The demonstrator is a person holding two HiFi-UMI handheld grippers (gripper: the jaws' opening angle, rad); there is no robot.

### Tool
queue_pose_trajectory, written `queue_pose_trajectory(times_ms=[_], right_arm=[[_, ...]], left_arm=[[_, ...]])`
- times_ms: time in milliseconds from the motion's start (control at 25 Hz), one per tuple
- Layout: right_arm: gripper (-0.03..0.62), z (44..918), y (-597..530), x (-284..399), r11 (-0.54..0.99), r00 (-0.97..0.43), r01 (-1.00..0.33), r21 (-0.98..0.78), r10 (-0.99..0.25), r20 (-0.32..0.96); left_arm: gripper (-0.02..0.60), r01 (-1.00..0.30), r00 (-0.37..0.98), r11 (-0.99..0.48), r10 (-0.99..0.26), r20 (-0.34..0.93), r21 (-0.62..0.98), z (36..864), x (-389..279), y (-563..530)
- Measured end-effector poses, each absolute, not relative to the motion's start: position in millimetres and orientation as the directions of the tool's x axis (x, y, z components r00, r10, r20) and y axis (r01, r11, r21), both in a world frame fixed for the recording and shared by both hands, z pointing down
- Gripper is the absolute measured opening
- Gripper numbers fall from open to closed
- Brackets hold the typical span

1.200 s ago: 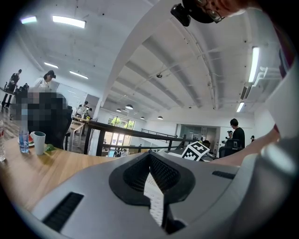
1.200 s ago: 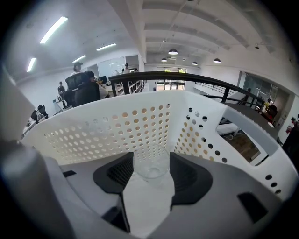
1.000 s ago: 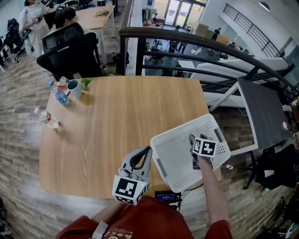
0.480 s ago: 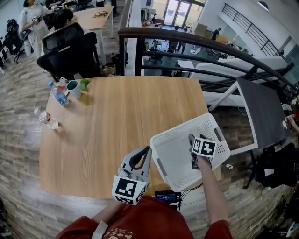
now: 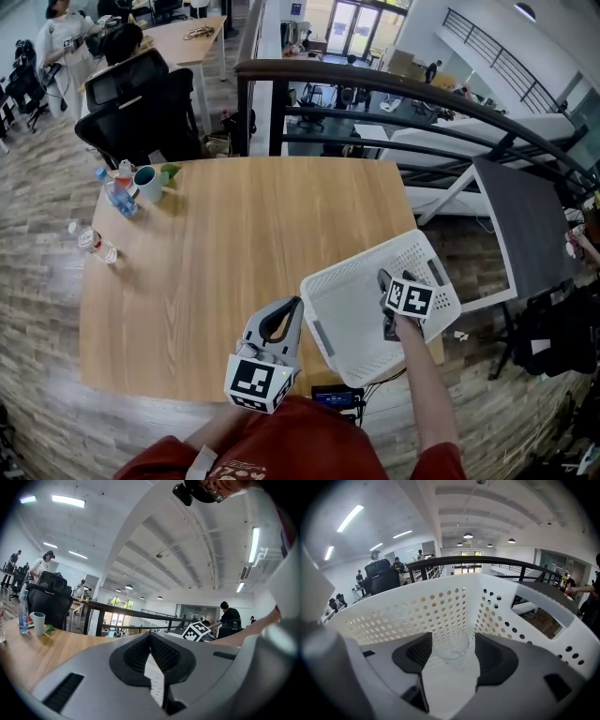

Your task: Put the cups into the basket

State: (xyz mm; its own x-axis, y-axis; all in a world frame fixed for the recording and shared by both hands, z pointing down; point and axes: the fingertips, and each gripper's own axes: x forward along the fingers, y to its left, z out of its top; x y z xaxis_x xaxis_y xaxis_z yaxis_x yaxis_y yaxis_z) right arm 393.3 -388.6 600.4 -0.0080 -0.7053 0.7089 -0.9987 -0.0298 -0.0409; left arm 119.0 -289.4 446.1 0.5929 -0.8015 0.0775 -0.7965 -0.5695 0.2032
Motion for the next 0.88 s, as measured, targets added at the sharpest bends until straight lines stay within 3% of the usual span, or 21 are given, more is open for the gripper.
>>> queue_pose_trajectory(times_ms=[880], right_arm=[[0.27,550,-381,393,-0.033,0.001,-0.999,-0.043,-0.807,0.59]], left_arm=[[0.006,-0.785,0.613,-0.595,-0.787,0.071,0.171,437,126,-285]])
